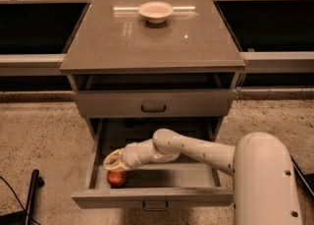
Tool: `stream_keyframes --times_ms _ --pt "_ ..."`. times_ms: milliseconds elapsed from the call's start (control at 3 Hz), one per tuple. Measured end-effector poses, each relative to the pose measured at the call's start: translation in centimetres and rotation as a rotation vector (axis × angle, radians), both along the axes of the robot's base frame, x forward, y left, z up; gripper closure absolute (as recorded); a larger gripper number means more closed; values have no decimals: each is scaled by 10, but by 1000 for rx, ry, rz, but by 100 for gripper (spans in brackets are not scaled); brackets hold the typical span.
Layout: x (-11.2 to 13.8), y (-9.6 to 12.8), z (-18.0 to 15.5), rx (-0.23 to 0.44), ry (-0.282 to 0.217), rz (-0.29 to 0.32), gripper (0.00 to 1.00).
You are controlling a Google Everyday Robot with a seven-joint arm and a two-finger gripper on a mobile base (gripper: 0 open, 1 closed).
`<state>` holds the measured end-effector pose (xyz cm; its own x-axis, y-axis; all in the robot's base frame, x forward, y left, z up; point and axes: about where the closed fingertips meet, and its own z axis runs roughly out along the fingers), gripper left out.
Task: Pick apple from middle drawer and place on counter
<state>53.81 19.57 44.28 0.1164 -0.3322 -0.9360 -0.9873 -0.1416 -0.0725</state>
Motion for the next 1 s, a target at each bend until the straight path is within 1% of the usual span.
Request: stream_keyframes --times_ms 333,667,1000 --pt "-4 -19 -5 37 18 -4 39" --pt "-7 -28 -11 68 51 -2 15" --pt "-10 -30 -9 92 61 5 0"
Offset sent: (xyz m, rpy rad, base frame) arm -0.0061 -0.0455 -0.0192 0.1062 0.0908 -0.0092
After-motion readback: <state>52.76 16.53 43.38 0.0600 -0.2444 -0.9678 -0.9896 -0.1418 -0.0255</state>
